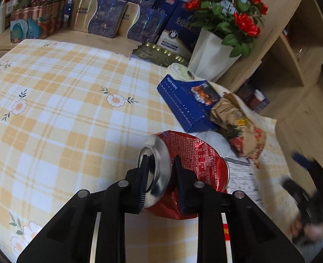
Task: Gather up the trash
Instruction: 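Grasp the crushed red can with left tool while right tool grasps brown paper bag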
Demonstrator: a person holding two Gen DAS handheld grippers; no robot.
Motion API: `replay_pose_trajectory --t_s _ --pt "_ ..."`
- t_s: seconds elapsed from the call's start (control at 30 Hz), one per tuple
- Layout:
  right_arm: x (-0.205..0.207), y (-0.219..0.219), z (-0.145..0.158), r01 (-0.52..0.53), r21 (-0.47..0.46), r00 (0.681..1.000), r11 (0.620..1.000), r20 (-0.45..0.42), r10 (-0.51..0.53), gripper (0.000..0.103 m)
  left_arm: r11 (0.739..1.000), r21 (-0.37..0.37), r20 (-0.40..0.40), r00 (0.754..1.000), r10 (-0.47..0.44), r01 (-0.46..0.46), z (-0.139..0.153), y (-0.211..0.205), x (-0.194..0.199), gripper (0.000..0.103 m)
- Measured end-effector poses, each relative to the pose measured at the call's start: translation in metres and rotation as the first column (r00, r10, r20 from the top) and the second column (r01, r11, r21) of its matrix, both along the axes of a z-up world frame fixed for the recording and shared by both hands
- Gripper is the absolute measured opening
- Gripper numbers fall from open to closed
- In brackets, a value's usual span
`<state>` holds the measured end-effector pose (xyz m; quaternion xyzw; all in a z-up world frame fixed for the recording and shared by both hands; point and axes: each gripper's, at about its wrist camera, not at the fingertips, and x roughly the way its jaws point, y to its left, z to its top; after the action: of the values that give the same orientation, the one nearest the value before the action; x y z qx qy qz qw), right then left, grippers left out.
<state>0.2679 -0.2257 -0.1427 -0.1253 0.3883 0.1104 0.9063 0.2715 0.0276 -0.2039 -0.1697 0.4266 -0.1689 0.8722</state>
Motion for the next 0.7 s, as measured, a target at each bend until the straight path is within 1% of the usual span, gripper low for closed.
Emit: replay_pose_trajectory --t_s 0.07,0.13,0.2,0.3,0.37,0.4,0.43,0.5,0.6,0.7 --pt "0.029 0.017 -0.007 -0.03 -0.051 0.999 0.998 -0.026 0.029 0.097 1.0 -0.025 0.008 1.0 0.007 -0.006 0.006 0.007 -0.006 0.022" --pt "0.05 0.031 -0.016 -0.044 -0.104 0.998 0.994 -0.044 0.039 0.097 0.999 -0.048 0.014 1.0 0.017 -0.016 0.011 0.016 -0.012 0.022" --pt "0.072 0.038 -0.029 -0.029 -0.113 0.994 0.993 -0.106 0.017 0.097 0.997 -0.073 0.021 0.999 0.025 -0.023 0.016 0.026 -0.02 0.022" --pt "0.087 0.038 -0.044 0.019 -0.139 0.988 0.99 -0.148 -0.04 0.097 0.996 -0.08 0.035 0.999 0.029 -0.026 0.023 0.036 -0.032 0.022" --pt "0.091 0.037 -0.048 0.034 -0.123 0.985 0.992 -0.164 -0.055 0.096 0.996 -0.08 0.044 0.999 0.032 -0.028 0.026 0.041 -0.038 0.022" --pt "0.091 0.037 -0.048 0.041 -0.125 0.986 0.991 -0.158 -0.061 0.087 0.996 -0.085 0.046 0.998 0.034 -0.03 0.028 0.044 -0.041 0.022" --pt "0.089 0.036 -0.046 0.047 -0.122 0.986 0.991 -0.15 -0.065 0.083 0.995 -0.092 0.046 0.998 0.037 -0.033 0.029 0.047 -0.044 0.022" --pt "0.082 0.033 -0.038 0.055 -0.097 0.99 0.994 -0.127 -0.067 0.08 0.993 -0.112 0.047 0.998 0.039 -0.034 0.032 0.052 -0.05 0.022" --pt "0.064 0.031 -0.019 0.048 -0.071 0.997 0.996 -0.055 -0.052 0.079 0.993 -0.117 0.054 0.998 0.028 -0.021 0.037 0.055 -0.058 0.022" --pt "0.038 0.027 0.008 0.034 -0.029 0.999 0.999 0.02 -0.034 0.079 0.992 -0.123 0.063 0.998 0.019 -0.011 0.043 0.054 -0.069 0.022"
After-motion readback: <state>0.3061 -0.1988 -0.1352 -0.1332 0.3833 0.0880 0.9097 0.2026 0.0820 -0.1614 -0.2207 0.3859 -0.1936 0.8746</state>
